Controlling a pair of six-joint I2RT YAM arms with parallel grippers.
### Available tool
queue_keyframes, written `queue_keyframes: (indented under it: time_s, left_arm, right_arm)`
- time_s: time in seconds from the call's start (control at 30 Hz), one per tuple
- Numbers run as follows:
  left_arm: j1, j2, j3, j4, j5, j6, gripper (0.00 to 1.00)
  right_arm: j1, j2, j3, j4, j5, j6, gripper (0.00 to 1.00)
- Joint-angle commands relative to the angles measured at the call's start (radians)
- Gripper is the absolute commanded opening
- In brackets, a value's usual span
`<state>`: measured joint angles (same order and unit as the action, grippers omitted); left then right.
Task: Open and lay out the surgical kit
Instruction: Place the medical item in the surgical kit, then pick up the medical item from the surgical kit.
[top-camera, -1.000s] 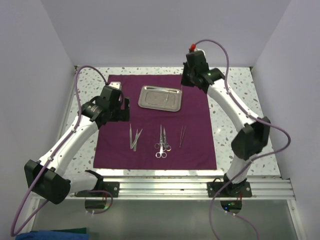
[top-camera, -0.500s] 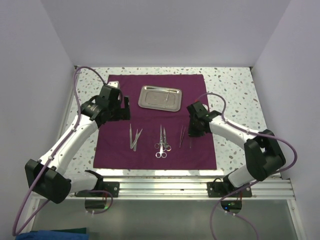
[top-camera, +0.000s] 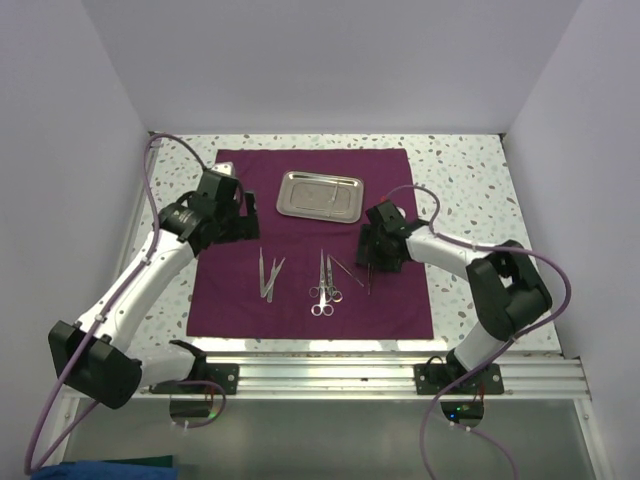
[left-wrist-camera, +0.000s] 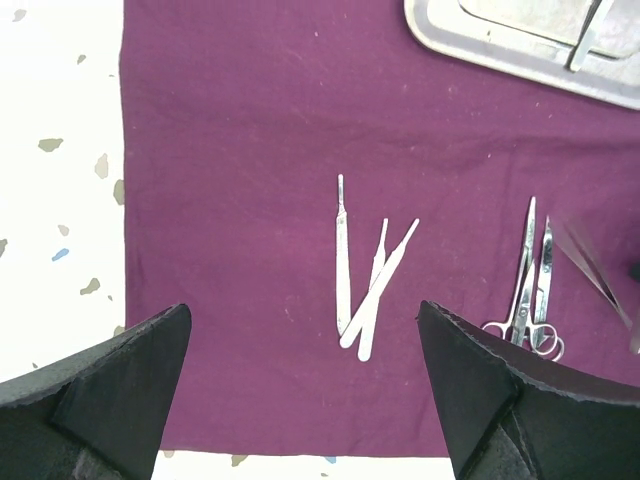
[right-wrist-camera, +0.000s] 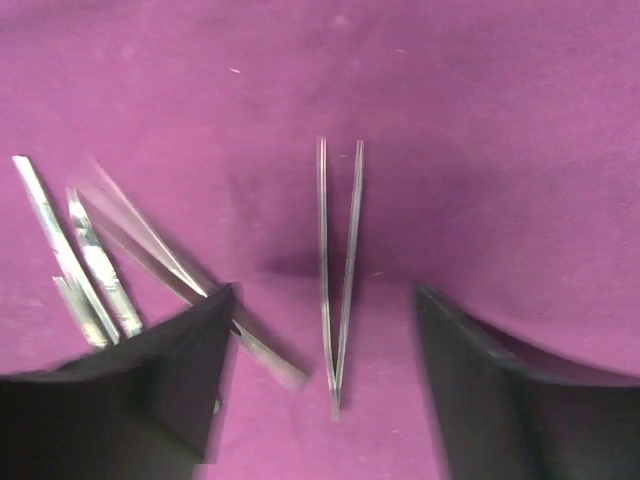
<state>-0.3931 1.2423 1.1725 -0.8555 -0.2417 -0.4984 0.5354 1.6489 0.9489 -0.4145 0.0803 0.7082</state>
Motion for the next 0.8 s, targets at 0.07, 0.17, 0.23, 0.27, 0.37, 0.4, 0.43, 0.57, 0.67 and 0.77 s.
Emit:
queue_keyframes:
  time_s: [0.07,0.17,0.23,0.27,0.37,0.4,0.43,0.57,0.67,0.77]
  left_arm:
    - [0.01,-0.067,0.01,-0.014,-0.053,-0.016,0.99]
    - [0.01,-0.078,0.009,-0.017,-0.059,-0.012,0.99]
    - [0.01,-0.078,0.007,-0.016,-0.061,-0.009,0.99]
    - [0.01,-0.076,0.009,-0.01,-0.061,-0.008,0.99]
    - [0.01,-0.066,0.018,-0.005,-0.062,0.003,0.99]
    - [0.01,-0.06,0.029,-0.005,-0.062,0.007,1.0]
    - [0.008,-0.055,0.035,-0.005,-0.064,0.012,0.99]
    - [0.011,-0.047,0.052,-0.011,-0.067,0.021,0.99]
    - [0.011,-0.05,0.039,-0.011,-0.068,0.021,0.99]
    - [0.013,-0.053,0.015,-0.001,-0.061,0.015,0.99]
  right_arm:
    - [-0.002,-0.047,0.098,-0.065,0.021,-0.016,0.82]
    - [-0.002,-0.072,0.201,-0.138,0.041,-0.042,0.82]
    - [-0.002,-0.06,0.299,-0.152,0.045,-0.068,0.82]
    - [0.0,-0.048,0.336,-0.158,0.047,-0.076,0.82]
    - [-0.002,0.037,0.485,-0.185,0.044,-0.107,0.81]
    - [-0.002,0.06,0.516,-0.199,0.036,-0.113,0.8]
    - [-0.002,0.104,0.566,-0.208,0.03,-0.128,0.8]
    - [0.0,0.14,0.548,-0.181,-0.049,-0.162,0.77]
    - [0.009,0.126,0.441,-0.149,-0.077,-0.193,0.73]
    - [0.024,0.08,0.337,-0.106,-0.149,-0.243,0.72]
